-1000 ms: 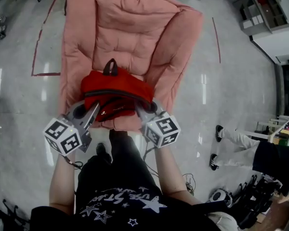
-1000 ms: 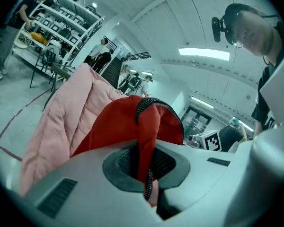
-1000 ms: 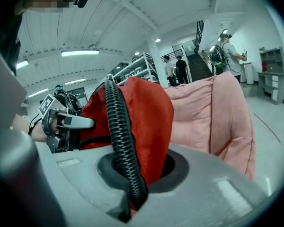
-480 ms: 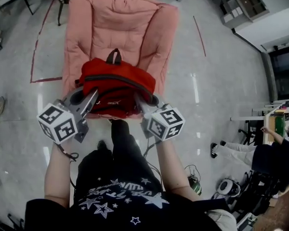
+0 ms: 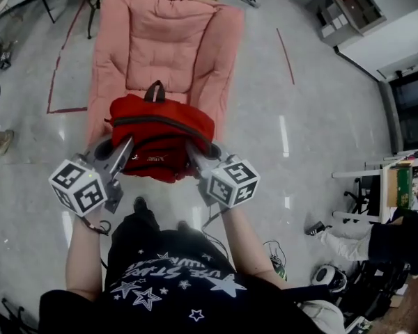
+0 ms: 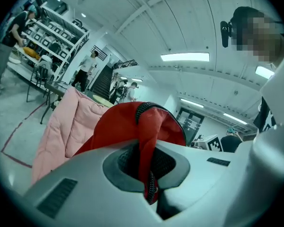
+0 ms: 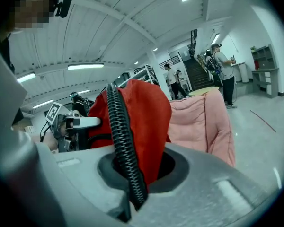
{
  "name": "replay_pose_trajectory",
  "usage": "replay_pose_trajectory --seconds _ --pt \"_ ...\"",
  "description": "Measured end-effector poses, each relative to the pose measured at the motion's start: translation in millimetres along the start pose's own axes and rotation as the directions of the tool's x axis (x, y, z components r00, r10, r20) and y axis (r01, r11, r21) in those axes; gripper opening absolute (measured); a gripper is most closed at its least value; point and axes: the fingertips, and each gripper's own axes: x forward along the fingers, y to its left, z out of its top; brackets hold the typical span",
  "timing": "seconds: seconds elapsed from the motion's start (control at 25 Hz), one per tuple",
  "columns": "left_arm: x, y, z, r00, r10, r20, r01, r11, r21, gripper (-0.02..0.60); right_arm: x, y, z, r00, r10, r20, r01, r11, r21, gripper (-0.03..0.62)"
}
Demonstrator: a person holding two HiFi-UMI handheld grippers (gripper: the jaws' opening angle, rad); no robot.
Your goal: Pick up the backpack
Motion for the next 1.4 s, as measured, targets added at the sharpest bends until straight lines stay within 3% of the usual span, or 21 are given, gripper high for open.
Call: replay_pose_trajectory --seconds 0.2,0.4,0.76,1.0,1.28,1.4 --pt "-26 -74 -30 0.993 0.103 0.057 -0.103 0.995 0.005 0.012 -70 14 -13 0.995 0.101 0.001 -0.1 0.993 -0.055 0.032" --pt "-43 -160 -56 0.982 0.155 0.109 -0.158 0.987 0.019 0.012 -154 25 -21 0.987 0.158 0.009 -0.157 0.984 -0.088 0.032" --pt "-50 -175 -66 0.967 0.186 0.173 -0.194 0.981 0.031 0.012 -168 27 -30 0.976 0.217 0.027 -0.212 0.969 -0.122 0.032" --pt "-47 -169 -80 0.972 0.184 0.149 -0.195 0.979 0.066 0.012 -167 23 -46 0.978 0.21 0.022 -0.205 0.971 -0.126 0.032" --pt "-48 -260 -120 0.978 0.178 0.105 -0.188 0.978 0.094 0.011 -261 21 -78 0.983 0.184 0.008 -0.183 0.978 -0.1 0.032" --pt "-42 -272 -137 0.981 0.177 0.082 -0.184 0.979 0.091 0.011 -278 14 -93 0.985 0.173 -0.004 -0.173 0.981 -0.091 0.032"
